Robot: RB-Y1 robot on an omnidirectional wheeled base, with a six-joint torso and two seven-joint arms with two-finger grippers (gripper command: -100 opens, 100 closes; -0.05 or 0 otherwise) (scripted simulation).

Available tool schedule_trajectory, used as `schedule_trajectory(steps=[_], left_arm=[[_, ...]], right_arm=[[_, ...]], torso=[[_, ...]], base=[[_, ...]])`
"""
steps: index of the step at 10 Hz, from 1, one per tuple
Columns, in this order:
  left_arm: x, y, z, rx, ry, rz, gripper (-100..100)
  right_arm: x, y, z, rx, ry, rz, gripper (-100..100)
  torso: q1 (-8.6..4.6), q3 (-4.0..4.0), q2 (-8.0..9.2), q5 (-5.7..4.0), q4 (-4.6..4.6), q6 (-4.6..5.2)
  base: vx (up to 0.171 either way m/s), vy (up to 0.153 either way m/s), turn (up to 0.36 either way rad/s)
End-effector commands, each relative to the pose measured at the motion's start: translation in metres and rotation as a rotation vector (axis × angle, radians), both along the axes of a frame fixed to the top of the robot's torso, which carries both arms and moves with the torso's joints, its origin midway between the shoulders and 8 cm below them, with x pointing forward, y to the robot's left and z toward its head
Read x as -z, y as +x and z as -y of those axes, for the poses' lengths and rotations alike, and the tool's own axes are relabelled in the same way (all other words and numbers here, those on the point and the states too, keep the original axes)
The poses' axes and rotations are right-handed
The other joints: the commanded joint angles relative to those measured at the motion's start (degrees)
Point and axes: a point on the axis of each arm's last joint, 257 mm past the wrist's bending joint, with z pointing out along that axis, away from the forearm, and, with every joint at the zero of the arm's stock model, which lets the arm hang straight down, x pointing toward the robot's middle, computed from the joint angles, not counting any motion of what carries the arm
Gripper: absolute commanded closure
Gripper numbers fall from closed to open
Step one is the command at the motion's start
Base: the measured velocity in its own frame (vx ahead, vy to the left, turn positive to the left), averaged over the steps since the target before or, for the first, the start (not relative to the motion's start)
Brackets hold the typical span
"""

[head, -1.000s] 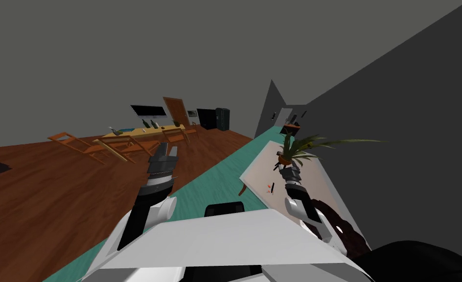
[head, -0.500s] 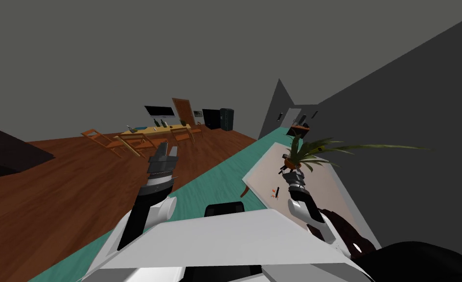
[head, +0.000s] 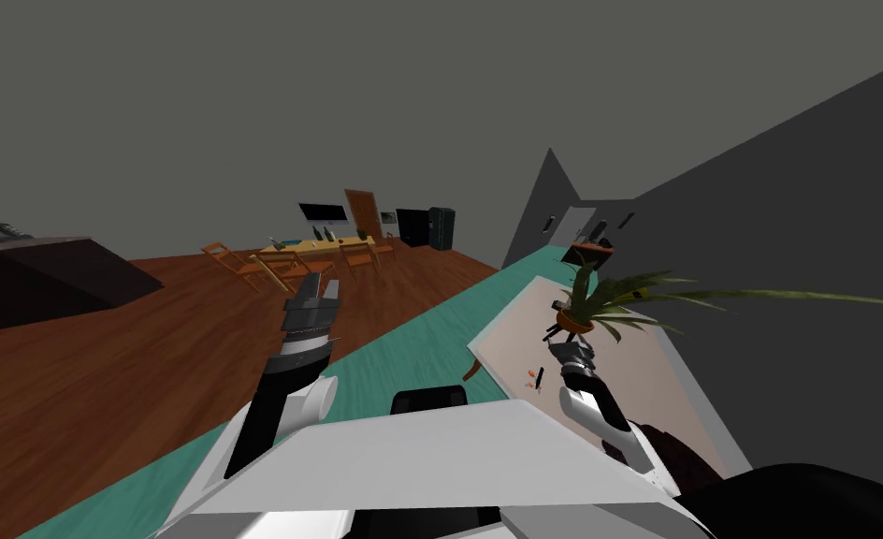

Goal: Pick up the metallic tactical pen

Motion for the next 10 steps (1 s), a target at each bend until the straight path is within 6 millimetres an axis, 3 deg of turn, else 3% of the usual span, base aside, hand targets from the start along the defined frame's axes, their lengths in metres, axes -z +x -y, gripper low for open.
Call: schedule_trajectory(steps=[1, 4, 10], left_arm=[[0.000, 0.000, 0.000, 0.000, 0.000, 0.000, 0], [0.000, 0.000, 0.000, 0.000, 0.000, 0.000, 0], [0.000, 0.000, 0.000, 0.000, 0.000, 0.000, 0]], right_arm=[[0.013, -0.011, 0.008, 0.033, 0.057, -0.003, -100], [0.052, -0.043, 0.036, 0.147, 0.217, -0.003, -100], [0.122, -0.095, 0.059, 0.336, 0.487, -0.003, -100]], torso=[[0.00, 0.00, 0.00, 0.00, 0.00, 0.00], [0.00, 0.00, 0.01, 0.01, 0.00, 0.01], [-0.03, 0.01, 0.01, 0.00, 0.00, 0.03]], base=[[0.006, -0.005, 0.092], [0.005, -0.007, 0.118], [0.003, -0.013, 0.098]])
